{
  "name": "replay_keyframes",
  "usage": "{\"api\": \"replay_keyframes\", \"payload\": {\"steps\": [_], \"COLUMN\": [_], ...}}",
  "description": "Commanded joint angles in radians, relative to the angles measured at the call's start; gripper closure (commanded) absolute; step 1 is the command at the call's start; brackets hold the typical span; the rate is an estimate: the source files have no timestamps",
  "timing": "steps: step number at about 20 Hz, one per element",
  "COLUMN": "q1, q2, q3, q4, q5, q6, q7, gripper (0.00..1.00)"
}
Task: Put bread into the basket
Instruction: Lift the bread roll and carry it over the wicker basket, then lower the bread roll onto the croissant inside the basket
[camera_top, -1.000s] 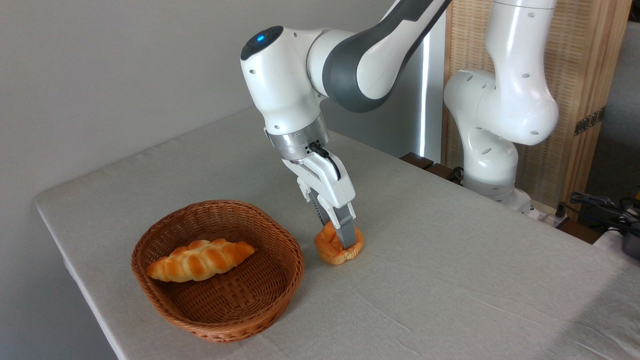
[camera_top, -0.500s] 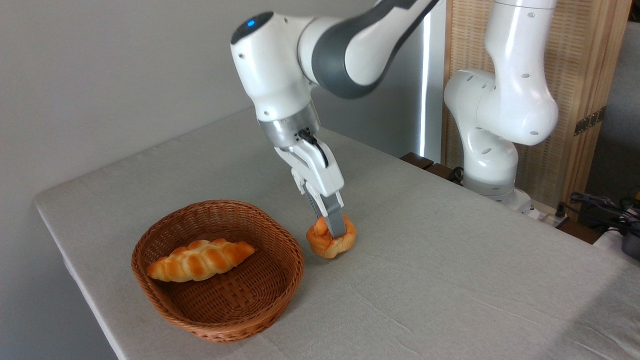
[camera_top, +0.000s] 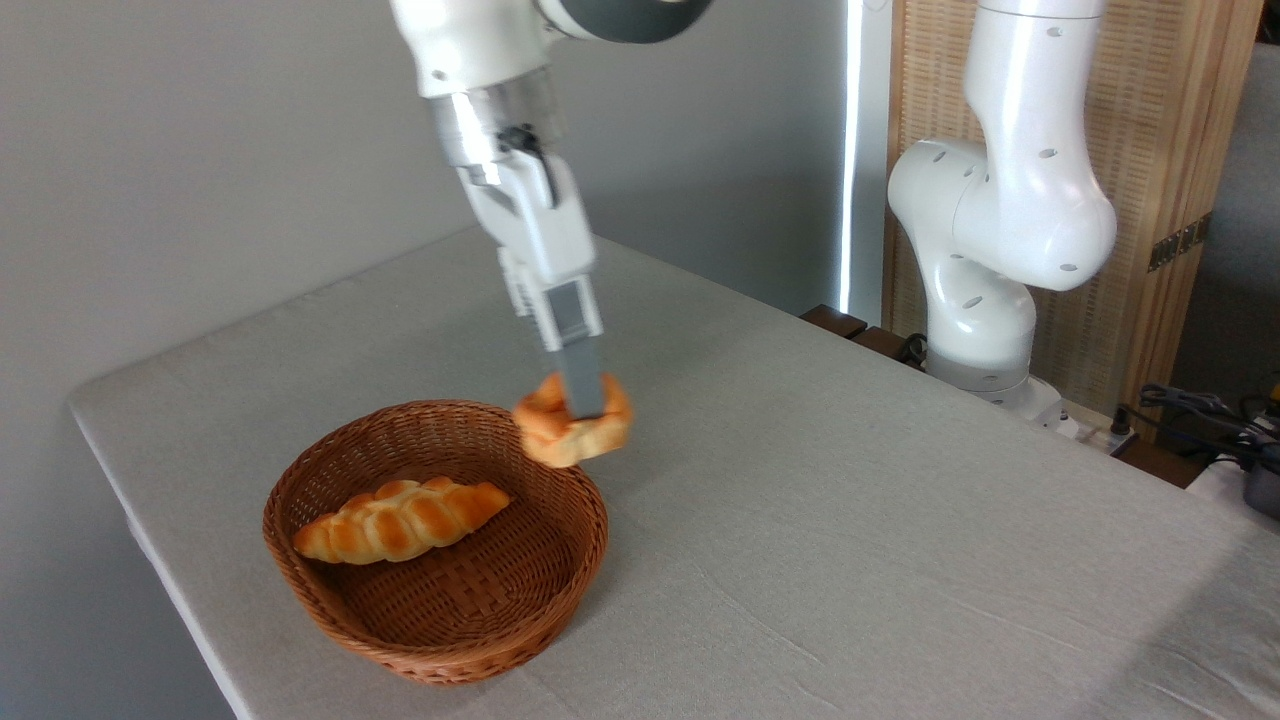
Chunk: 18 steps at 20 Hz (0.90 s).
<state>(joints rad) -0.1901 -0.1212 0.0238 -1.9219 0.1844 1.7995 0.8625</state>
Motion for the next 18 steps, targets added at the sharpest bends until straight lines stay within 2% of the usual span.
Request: {"api": "replay_keyframes", "payload": {"steps": [1,2,3,5,8,9,10,12,18], "q1": [-0.002,-0.002,-0.002,-0.002,-0.002,-0.002,-0.003,-0.003,-0.002], "q2": [0.110,0.135,0.155,0.189,0.210,0.219,0.232,0.239,0.232], "q3": [0.001,0.001,0.001,0.001,-0.021,-0.025,-0.027,-0.027,-0.027], "q4": [0.078,0.080,0.078,0.075,0.060,0.049,0.038,0.034,0.038], "q5": [0.006,0.007,0.010,0.016,0.020,0.021,0.023,0.029,0.026], "q6": [0.143,0.203,0.251,0.294,0.310,0.313,0.332,0.368,0.368], "q7": [0.006,0.004,0.006,0.009,0.010,0.015,0.016,0.015,0.009], "gripper": [0.60,0.55,0.54,0.42,0.17,0.04,0.00,0.00,0.00]}}
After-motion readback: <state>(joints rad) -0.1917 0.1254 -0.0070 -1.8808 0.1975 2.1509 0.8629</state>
